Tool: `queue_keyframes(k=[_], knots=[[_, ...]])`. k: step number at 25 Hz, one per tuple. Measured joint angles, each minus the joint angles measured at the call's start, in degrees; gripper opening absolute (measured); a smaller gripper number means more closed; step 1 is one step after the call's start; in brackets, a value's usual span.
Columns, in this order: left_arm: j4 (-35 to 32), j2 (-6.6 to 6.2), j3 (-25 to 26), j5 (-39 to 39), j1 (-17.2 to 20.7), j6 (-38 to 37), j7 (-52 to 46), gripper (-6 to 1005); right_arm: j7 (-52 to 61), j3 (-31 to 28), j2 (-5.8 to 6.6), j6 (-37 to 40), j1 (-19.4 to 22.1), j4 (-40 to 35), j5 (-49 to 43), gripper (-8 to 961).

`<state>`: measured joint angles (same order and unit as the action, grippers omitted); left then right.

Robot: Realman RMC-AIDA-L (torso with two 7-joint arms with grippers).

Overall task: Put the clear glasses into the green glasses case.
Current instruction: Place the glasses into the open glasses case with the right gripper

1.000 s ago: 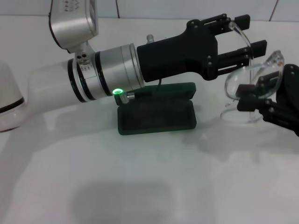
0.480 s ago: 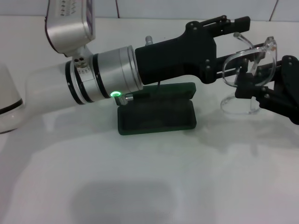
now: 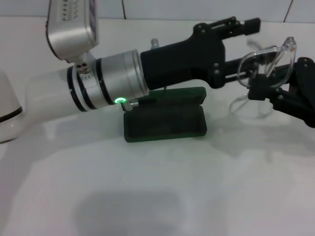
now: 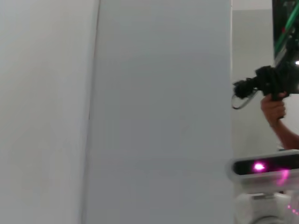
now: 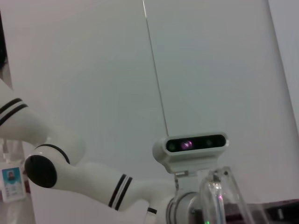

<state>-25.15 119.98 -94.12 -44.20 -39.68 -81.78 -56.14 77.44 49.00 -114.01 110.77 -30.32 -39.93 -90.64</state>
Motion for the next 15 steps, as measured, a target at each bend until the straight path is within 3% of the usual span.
queue_keyframes(k=[10,15], knots=[[3.4,0.0,11.3,1.0,3.8,1.9,5.0,670,0.0,0.0,1.03,3.6,0.5,-0.5,0.8,119],[4.6,-0.05,19.3,1.1,7.0,2.6,7.1,670,4.5,0.4,1.45,2.5,-1.5,-2.4,0.3,120]])
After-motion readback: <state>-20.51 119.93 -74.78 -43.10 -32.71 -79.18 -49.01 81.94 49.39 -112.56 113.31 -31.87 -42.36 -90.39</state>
